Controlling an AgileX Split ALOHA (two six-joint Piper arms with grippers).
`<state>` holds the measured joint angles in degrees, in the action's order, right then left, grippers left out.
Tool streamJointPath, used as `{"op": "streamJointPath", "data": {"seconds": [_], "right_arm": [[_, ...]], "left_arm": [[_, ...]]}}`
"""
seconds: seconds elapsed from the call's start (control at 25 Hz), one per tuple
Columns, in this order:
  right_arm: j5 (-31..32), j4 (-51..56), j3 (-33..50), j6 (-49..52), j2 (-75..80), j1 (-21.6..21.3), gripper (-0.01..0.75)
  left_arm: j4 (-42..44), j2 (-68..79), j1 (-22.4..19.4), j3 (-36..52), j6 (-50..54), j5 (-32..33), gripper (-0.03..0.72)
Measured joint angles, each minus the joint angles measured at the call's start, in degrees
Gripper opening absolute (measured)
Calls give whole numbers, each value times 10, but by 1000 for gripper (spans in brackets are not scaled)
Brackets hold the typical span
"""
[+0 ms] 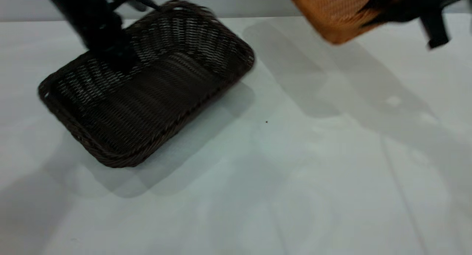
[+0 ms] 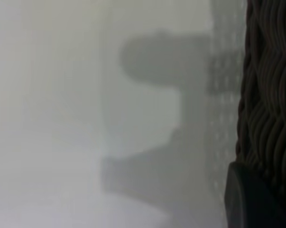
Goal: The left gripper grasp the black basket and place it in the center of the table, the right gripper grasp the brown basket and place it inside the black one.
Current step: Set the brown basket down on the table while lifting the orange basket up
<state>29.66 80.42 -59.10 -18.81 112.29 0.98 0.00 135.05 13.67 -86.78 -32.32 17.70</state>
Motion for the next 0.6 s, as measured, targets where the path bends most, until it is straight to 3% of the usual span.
{"op": "streamJointPath", "data": {"seconds": [0.16, 0.32, 0.6], "right_arm": [[112, -165, -72, 47, 0, -44, 67], [201, -246, -135, 62, 0, -62, 67], [234, -271, -181, 64, 0, -63, 67]], "left_arm": [[6, 21, 57, -37, -101, -3, 84], [4, 46, 105, -60, -223, -31, 84], [0, 67, 156, -64, -319, -113, 84]]}}
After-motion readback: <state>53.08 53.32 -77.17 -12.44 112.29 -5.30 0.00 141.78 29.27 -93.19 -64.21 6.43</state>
